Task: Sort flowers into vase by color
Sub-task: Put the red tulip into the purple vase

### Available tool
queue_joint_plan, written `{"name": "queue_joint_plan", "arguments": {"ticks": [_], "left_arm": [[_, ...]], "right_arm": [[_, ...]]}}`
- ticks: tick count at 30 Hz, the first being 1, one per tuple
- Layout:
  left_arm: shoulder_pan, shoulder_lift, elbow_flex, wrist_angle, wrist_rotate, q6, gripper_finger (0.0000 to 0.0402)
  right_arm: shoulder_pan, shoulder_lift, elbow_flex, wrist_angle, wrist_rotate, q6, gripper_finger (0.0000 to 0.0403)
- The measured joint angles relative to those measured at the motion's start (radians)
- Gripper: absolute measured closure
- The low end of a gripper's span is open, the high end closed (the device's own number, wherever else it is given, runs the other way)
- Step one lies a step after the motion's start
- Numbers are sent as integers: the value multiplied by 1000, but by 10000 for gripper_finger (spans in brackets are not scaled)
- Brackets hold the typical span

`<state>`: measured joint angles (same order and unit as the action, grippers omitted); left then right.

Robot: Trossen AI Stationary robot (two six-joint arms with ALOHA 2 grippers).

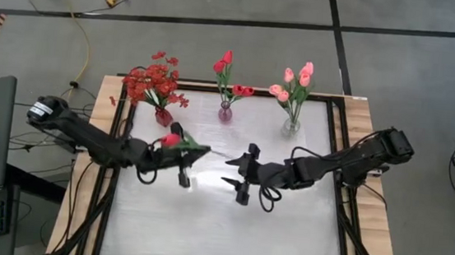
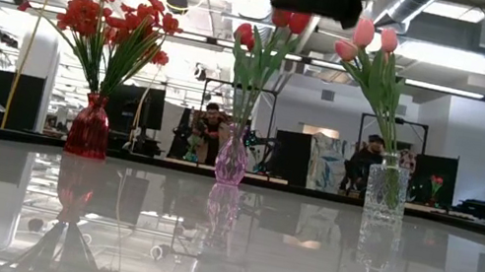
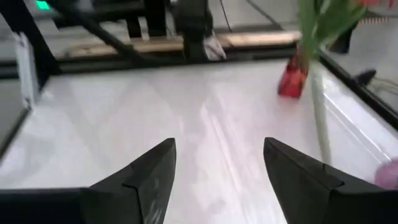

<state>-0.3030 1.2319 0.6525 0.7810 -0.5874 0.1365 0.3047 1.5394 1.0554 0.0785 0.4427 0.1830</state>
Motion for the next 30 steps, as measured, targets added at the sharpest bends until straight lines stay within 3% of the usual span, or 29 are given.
{"name": "queue_joint_plan", "arguments": {"ticks": [7, 10, 16, 24, 30], "left_arm": [[142, -24, 192, -490, -8, -84, 401], [210, 3, 249, -605, 0, -122, 401], [331, 32, 264, -599, 10, -83, 401], [530, 30, 264, -577, 182, -165, 401], [586, 32, 264, -532, 216, -166, 401]], "right_arm": [[-19, 2, 0, -144, 49, 47, 132], [-20, -5, 0, -213, 79, 56, 132], [-16, -37, 0, -337, 79, 92, 132], [29, -120, -1, -454, 83, 108, 132], [56, -172, -1, -530, 118, 105, 132]]}}
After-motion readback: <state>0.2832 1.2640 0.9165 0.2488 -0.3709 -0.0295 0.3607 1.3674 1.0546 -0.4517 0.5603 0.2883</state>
